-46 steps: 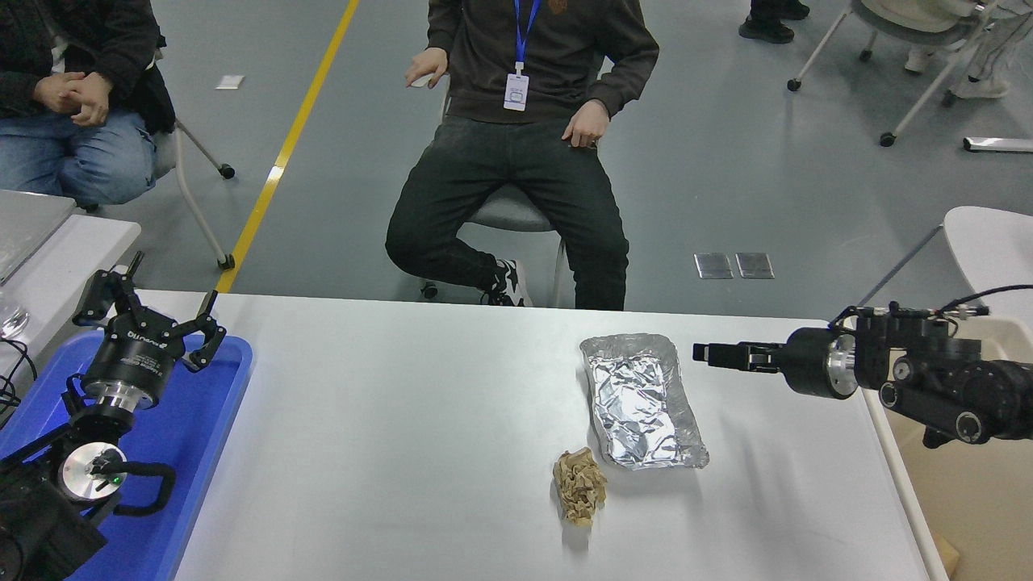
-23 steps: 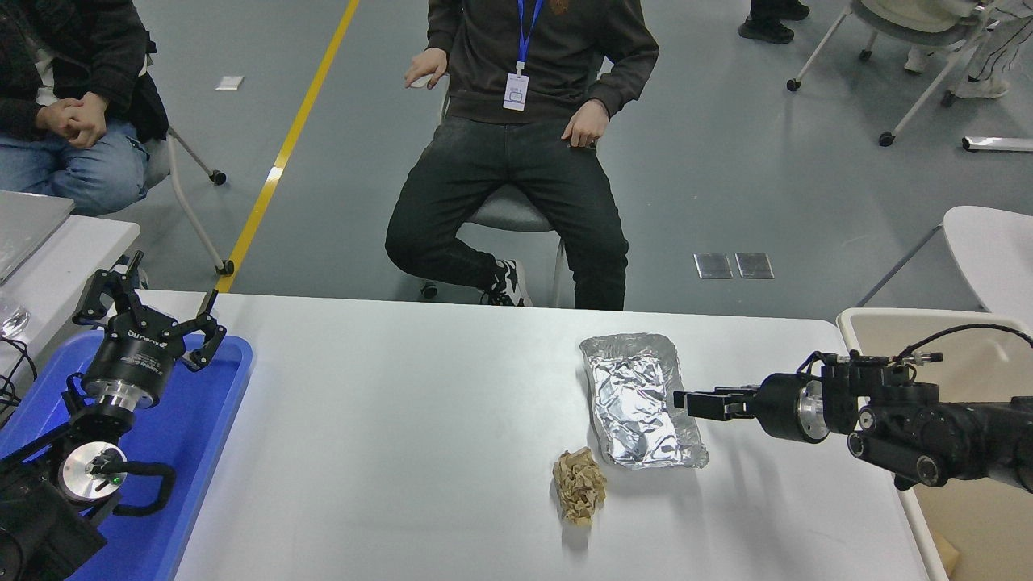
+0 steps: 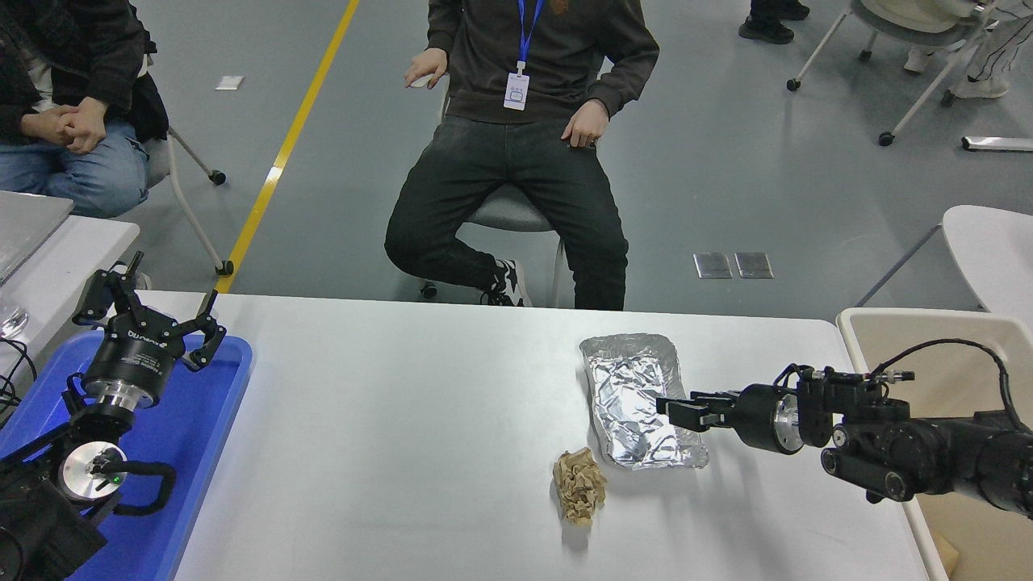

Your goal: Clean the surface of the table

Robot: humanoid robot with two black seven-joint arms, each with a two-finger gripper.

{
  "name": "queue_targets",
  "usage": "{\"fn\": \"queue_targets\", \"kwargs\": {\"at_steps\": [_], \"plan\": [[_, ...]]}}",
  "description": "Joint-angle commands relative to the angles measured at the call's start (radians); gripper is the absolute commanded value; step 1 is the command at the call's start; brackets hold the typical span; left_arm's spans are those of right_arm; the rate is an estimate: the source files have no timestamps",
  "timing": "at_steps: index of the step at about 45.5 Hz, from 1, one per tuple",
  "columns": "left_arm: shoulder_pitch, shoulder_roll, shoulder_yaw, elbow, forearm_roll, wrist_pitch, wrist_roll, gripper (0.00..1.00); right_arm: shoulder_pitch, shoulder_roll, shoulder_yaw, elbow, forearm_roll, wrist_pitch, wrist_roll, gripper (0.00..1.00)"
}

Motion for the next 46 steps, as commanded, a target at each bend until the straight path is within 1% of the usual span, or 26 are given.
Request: {"fn": "queue_targets", "kwargs": {"at_steps": [1,8,15,19,26,29,32,34,40,44,46], "plan": [[0.000,0.000,0.000,0.000,0.000,0.000,0.000,1.00,-0.009,0.027,-0.003,-0.041,0.002,-0.008,0.000,0.68],[0.001,0.000,0.000,0.000,0.000,0.000,0.000,1.00,-0.009,0.038,-0.005,-0.046,-0.001,-0.008,0.000,0.68],[0.000,0.000,0.000,0.001,0.000,0.000,0.000,1.00,-0.018,0.073,-0.022,-0.095,-0.001,-0.008,0.000,0.67],[0.000,0.000,0.000,0.000,0.000,0.000,0.000,1.00,-0.021,0.099,-0.062,-0.133,0.002,-0.008,0.000,0.60],[0.000,0.000,0.000,0.001,0.000,0.000,0.000,1.00,-0.022,0.120,-0.065,-0.162,0.002,-0.008,0.000,0.56],[0.000,0.000,0.000,0.000,0.000,0.000,0.000,1.00,-0.024,0.128,-0.066,-0.172,0.001,-0.006,0.000,0.50],[0.000,0.000,0.000,0.001,0.000,0.000,0.000,1.00,-0.026,0.133,-0.066,-0.187,0.001,-0.006,0.001,0.48],[0.000,0.000,0.000,0.001,0.000,0.000,0.000,1.00,-0.026,0.137,-0.066,-0.195,-0.001,-0.003,0.001,0.42],[0.000,0.000,0.000,0.000,0.000,0.000,0.000,1.00,-0.027,0.140,-0.068,-0.207,-0.001,0.005,0.003,0.16],[0.000,0.000,0.000,0.001,0.000,0.000,0.000,1.00,-0.030,0.142,-0.066,-0.219,0.001,0.009,0.003,0.00],[0.001,0.000,0.000,0.001,0.000,0.000,0.000,1.00,-0.032,0.143,-0.068,-0.225,0.001,0.017,0.003,0.00]]}}
